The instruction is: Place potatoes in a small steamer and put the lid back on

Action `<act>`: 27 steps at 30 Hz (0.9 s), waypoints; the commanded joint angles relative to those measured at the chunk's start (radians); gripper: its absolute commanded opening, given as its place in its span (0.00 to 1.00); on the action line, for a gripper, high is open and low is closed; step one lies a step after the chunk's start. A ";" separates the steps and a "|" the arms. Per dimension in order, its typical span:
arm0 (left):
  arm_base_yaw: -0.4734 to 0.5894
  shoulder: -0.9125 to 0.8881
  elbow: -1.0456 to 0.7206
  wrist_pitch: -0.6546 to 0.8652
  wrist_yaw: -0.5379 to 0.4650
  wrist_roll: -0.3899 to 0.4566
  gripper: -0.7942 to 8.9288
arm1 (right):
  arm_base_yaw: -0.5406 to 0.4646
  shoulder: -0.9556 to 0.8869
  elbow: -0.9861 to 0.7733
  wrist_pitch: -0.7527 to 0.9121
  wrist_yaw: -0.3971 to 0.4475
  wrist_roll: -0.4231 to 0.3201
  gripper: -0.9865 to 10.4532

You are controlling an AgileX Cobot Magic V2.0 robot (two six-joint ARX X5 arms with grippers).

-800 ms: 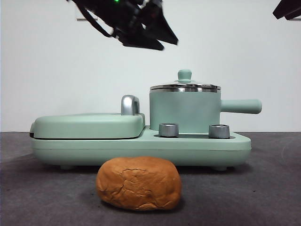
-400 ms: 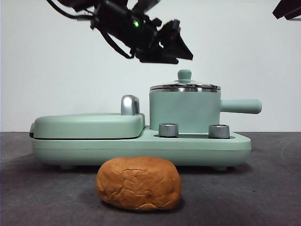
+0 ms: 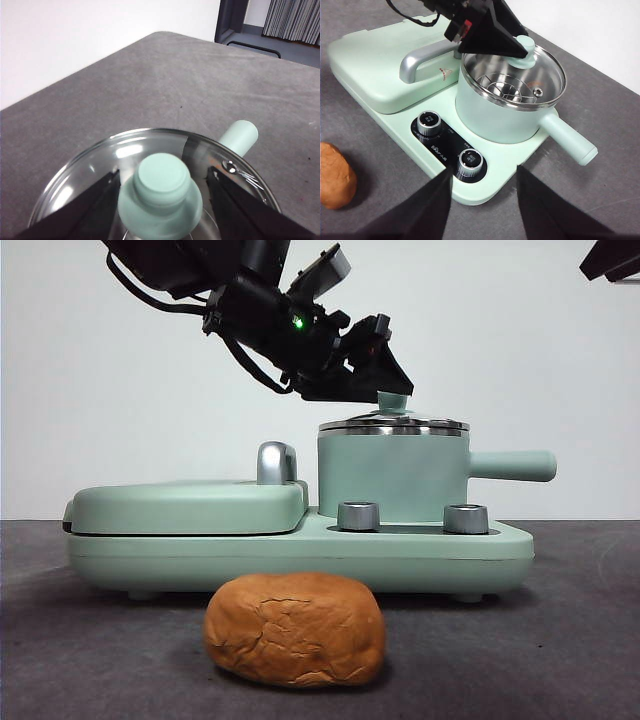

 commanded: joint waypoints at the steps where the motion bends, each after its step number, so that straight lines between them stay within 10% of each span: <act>1: -0.007 0.029 0.028 0.019 0.001 -0.004 0.37 | 0.005 0.004 0.016 0.010 0.001 0.019 0.26; 22: -0.007 0.050 0.028 0.051 -0.014 0.000 0.36 | 0.005 0.003 0.016 0.010 0.001 0.053 0.26; 27: -0.007 0.050 0.028 0.079 -0.022 0.006 0.08 | 0.005 0.003 0.016 0.009 0.001 0.063 0.26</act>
